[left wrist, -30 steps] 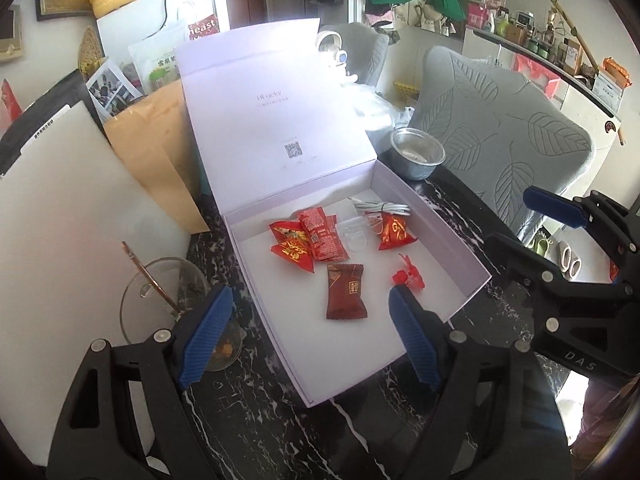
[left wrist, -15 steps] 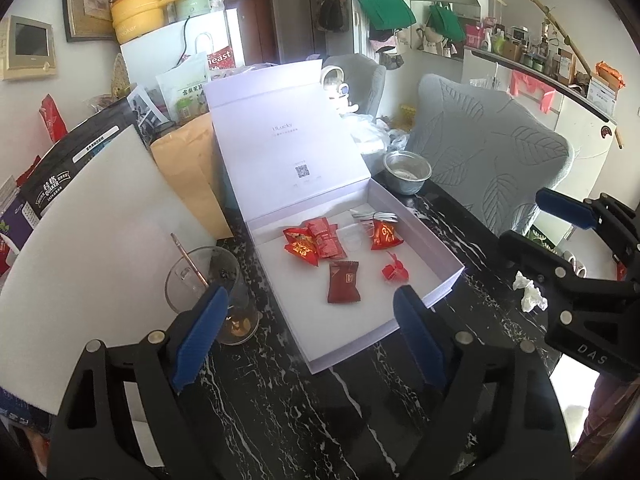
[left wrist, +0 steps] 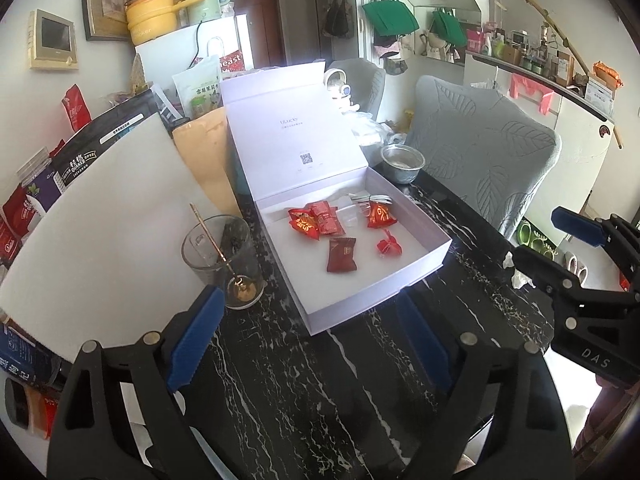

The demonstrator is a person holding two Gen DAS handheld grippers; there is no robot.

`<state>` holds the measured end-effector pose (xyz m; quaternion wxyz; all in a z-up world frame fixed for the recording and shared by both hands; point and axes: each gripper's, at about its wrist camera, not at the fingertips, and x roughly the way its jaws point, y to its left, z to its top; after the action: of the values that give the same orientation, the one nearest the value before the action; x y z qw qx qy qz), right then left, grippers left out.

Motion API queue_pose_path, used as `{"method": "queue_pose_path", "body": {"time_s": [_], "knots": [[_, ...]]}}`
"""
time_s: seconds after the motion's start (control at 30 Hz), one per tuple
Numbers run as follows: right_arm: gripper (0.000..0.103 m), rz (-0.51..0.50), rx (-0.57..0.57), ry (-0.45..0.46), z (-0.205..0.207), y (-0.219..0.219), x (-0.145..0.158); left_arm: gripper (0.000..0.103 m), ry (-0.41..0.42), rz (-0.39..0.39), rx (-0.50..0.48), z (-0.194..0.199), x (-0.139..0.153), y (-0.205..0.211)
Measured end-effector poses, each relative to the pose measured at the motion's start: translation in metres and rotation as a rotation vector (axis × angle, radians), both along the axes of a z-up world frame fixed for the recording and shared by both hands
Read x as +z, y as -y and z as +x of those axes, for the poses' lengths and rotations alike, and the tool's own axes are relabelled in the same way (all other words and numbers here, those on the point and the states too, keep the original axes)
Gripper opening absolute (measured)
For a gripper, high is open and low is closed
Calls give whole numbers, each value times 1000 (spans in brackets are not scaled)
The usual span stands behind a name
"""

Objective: Organize objects

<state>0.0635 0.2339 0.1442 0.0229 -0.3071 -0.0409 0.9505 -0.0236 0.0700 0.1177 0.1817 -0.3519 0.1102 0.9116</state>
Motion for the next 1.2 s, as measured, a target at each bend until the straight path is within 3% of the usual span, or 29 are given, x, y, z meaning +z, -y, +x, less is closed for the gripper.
{"method": "queue_pose_path", "body": {"time_s": [0.7, 1.2], "knots": [[73, -40, -104, 80, 47, 22, -37, 88, 39, -52, 26, 46, -39, 20], [74, -52, -109, 105, 46, 19, -46, 88, 70, -39, 19, 47, -44, 23]]}}
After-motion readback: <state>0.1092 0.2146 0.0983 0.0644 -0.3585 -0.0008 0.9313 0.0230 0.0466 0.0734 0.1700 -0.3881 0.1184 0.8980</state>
